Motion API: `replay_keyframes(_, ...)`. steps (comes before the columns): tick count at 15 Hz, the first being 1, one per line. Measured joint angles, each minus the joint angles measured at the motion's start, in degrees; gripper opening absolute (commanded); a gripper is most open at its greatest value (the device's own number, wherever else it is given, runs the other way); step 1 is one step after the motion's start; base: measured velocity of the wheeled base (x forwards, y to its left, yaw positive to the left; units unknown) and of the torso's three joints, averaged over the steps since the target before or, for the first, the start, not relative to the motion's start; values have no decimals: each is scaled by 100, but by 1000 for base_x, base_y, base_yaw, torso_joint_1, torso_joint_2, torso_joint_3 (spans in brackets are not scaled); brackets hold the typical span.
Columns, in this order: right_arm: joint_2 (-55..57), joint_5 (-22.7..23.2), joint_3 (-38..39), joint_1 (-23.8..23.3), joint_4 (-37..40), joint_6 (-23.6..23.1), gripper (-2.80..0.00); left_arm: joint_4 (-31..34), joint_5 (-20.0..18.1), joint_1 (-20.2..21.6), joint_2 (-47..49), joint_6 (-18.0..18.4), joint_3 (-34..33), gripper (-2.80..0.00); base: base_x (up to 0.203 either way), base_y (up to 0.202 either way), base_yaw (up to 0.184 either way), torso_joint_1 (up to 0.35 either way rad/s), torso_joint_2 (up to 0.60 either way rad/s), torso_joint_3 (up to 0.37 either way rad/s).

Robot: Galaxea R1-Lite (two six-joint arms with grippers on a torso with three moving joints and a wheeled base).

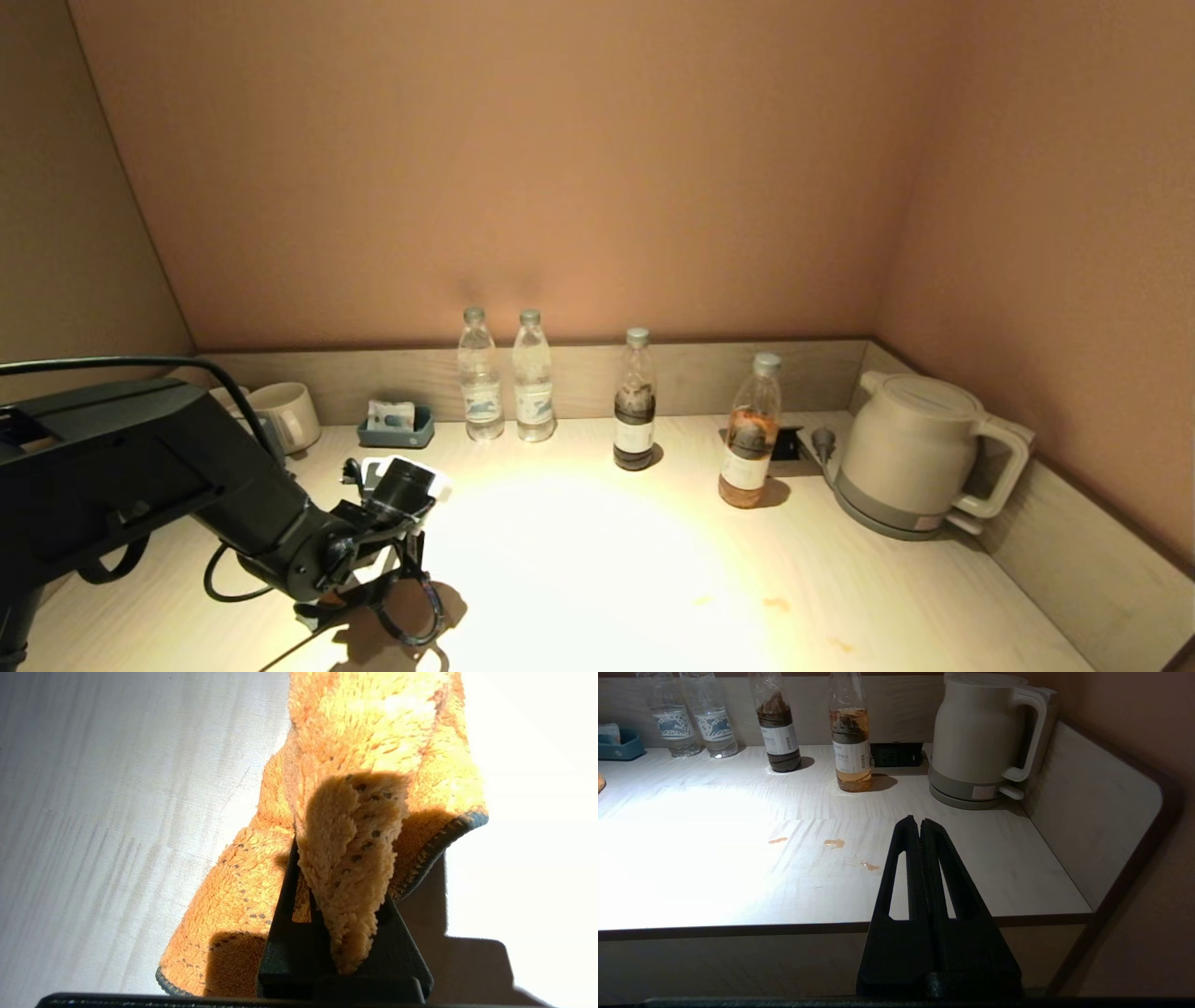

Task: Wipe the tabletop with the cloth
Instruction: Sweep the stains on the table

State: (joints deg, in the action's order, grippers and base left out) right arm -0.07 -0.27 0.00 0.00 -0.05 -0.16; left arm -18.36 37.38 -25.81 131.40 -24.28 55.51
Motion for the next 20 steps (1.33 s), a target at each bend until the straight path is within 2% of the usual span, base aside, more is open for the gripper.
replay_keyframes(3,0,0,0,0,-2,0,-280,23,19,-767,-180,-23,-35,-280,0,0,0,0,0,0)
replay_keyframes(5,0,1,0,-2,-2,0,-280,67,31,-1021,-392,-30,-58,-280,0,0,0,0,0,0)
replay_keyframes(8,0,-2,0,2,0,0,-280,258,14,-1219,-750,-51,-67,-280,0,0,0,0,0,0)
replay_keyframes(11,0,1,0,0,-1,0,-280,497,3,-1237,-1048,-189,5,-280,0,0,0,0,0,0)
replay_keyframes(13,0,0,0,0,-2,0,-280,877,-67,-1291,-1248,-433,161,-280,0,0,0,0,0,0)
replay_keyframes(14,0,2,0,2,5,0,-280,1225,-189,-1301,-1365,-640,345,-280,0,0,0,0,0,0)
replay_keyframes(17,0,0,0,2,2,0,-280,2540,-985,-1336,-1667,-1445,1051,-280,0,0,0,0,0,0)
replay_keyframes(19,0,0,0,0,-2,-2,-280,3058,-1376,-1335,-1737,-1672,1325,-280,0,0,0,0,0,0)
replay_keyframes(20,0,2,0,0,-2,0,-280,3319,-1696,-1327,-1718,-1770,1486,-280,0,0,0,0,0,0)
